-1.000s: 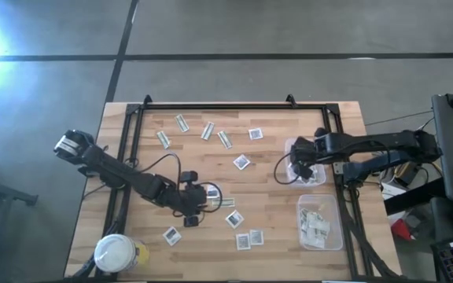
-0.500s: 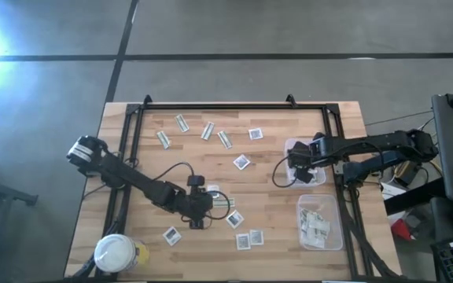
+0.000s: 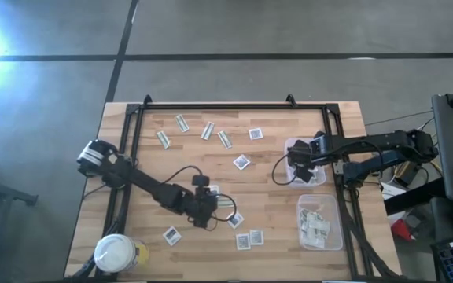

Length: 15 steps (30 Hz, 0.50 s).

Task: Pick & Place First Aid Supplies
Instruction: Put the towelette pack into the top bin

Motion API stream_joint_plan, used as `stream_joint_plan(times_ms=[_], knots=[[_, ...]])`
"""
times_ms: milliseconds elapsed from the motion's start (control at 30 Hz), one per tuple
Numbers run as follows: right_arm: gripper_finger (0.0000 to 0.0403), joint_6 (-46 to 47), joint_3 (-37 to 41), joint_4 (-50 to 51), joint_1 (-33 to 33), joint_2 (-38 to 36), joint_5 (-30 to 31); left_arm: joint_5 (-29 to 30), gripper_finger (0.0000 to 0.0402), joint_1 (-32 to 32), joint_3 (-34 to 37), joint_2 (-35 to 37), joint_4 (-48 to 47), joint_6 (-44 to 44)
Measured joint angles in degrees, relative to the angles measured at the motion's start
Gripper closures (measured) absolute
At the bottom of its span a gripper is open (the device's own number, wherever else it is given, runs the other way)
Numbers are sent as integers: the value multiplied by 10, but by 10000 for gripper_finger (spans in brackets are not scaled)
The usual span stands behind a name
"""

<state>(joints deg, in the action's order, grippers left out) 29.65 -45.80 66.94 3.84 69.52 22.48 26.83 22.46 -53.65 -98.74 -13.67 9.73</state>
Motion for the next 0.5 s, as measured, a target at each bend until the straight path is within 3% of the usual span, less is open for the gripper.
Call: stream_joint_plan(times_ms=[500], knots=[[287,0,0,0,-1,0,0,1,227,-52,-2,-43,23,-10]])
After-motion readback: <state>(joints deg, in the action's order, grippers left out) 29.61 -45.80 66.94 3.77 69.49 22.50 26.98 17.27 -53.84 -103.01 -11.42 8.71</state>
